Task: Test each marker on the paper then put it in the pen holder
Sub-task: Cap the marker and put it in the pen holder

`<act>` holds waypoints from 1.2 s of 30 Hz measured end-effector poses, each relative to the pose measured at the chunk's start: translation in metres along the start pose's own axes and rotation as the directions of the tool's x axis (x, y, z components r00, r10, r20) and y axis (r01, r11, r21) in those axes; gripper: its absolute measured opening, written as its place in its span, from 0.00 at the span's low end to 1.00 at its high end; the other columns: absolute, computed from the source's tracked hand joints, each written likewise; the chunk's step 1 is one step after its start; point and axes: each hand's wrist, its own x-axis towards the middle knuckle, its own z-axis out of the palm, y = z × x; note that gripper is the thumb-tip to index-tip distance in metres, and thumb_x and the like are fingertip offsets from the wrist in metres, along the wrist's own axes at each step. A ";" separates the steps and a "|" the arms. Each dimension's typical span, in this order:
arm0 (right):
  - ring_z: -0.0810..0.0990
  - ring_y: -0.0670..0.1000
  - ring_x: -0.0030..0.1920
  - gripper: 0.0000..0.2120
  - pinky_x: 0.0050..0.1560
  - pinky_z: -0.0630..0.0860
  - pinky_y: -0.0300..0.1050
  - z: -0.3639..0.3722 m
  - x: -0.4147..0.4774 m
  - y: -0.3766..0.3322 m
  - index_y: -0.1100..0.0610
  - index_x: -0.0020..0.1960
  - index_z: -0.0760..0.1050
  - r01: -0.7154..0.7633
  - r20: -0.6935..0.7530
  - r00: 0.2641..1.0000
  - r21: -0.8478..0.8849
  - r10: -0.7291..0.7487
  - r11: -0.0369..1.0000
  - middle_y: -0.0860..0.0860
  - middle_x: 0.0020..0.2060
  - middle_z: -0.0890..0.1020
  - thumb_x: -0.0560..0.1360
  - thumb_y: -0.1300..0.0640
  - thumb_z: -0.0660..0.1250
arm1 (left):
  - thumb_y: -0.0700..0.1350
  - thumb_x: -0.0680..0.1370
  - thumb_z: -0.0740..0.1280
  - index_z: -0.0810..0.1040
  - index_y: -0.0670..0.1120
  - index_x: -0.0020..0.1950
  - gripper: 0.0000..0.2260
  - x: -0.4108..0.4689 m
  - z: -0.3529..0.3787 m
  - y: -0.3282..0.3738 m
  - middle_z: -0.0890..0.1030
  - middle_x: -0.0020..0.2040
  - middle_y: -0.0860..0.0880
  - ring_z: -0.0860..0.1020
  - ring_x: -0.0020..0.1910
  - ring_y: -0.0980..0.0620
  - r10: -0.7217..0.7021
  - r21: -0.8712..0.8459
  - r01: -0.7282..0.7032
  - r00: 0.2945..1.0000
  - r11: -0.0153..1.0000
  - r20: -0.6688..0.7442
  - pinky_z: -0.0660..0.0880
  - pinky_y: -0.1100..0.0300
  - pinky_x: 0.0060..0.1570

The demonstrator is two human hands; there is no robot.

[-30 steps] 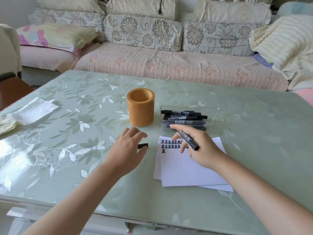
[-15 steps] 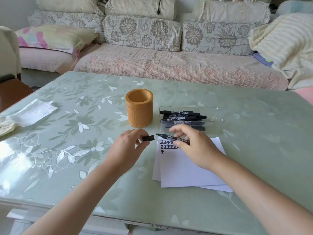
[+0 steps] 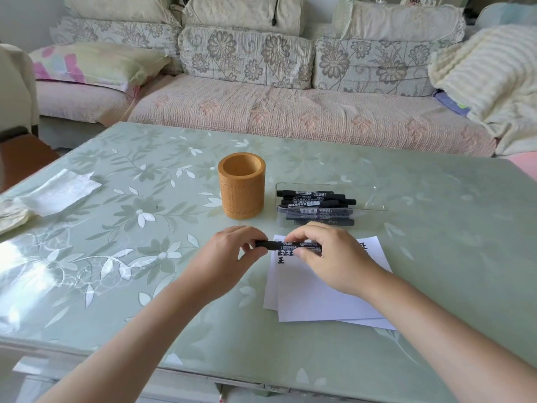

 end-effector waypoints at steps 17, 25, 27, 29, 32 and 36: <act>0.75 0.41 0.37 0.05 0.37 0.69 0.38 0.003 -0.004 -0.013 0.45 0.52 0.81 -0.002 -0.017 1.000 0.005 0.002 1.000 0.33 0.32 0.78 0.79 0.50 0.66 | 0.43 0.79 0.65 0.79 0.48 0.42 0.08 0.011 -0.011 0.018 0.76 0.34 0.54 0.72 0.35 0.58 0.069 -0.013 -0.068 0.997 0.998 0.046 0.64 0.71 0.35; 0.73 0.44 0.45 0.08 0.47 0.71 0.39 -0.003 0.007 -0.014 0.52 0.50 0.81 0.092 -0.146 0.984 -0.052 -0.099 0.994 0.41 0.42 0.77 0.79 0.51 0.64 | 0.56 0.76 0.65 0.77 0.53 0.55 0.11 0.046 -0.021 0.016 0.77 0.46 0.58 0.75 0.45 0.58 0.047 -0.062 -0.058 0.987 0.996 -0.156 0.68 0.72 0.44; 0.73 0.45 0.40 0.04 0.43 0.68 0.35 -0.009 0.012 -0.014 0.52 0.50 0.80 0.054 -0.171 0.984 0.029 -0.049 0.998 0.43 0.42 0.76 0.79 0.56 0.66 | 0.52 0.77 0.66 0.76 0.50 0.58 0.12 0.059 -0.025 0.008 0.76 0.51 0.54 0.74 0.48 0.57 -0.034 -0.098 0.004 0.950 0.995 -0.310 0.66 0.74 0.47; 0.74 0.45 0.38 0.03 0.41 0.69 0.35 -0.016 0.025 -0.017 0.51 0.48 0.80 0.013 -0.189 0.982 0.084 0.003 0.996 0.45 0.41 0.77 0.78 0.58 0.67 | 0.50 0.75 0.69 0.74 0.49 0.62 0.16 0.074 -0.028 -0.004 0.74 0.57 0.51 0.73 0.55 0.51 -0.122 -0.100 0.087 0.893 0.991 -0.434 0.66 0.69 0.53; 0.76 0.41 0.36 0.02 0.41 0.71 0.35 -0.030 0.057 -0.028 0.54 0.48 0.80 -0.009 -0.261 0.964 0.132 0.043 0.991 0.45 0.37 0.80 0.78 0.57 0.68 | 0.53 0.71 0.73 0.66 0.47 0.70 0.31 0.088 -0.026 -0.023 0.68 0.65 0.48 0.68 0.65 0.47 -0.300 -0.154 0.258 0.857 0.954 -0.419 0.66 0.56 0.63; 0.83 0.47 0.43 0.03 0.48 0.78 0.47 -0.043 0.115 -0.044 0.51 0.45 0.79 0.002 -0.337 0.940 0.142 0.046 0.990 0.46 0.39 0.83 0.77 0.54 0.68 | 0.57 0.69 0.75 0.58 0.44 0.76 0.42 0.095 -0.010 -0.042 0.65 0.70 0.45 0.65 0.71 0.47 -0.419 -0.271 0.342 0.848 0.900 -0.323 0.62 0.54 0.69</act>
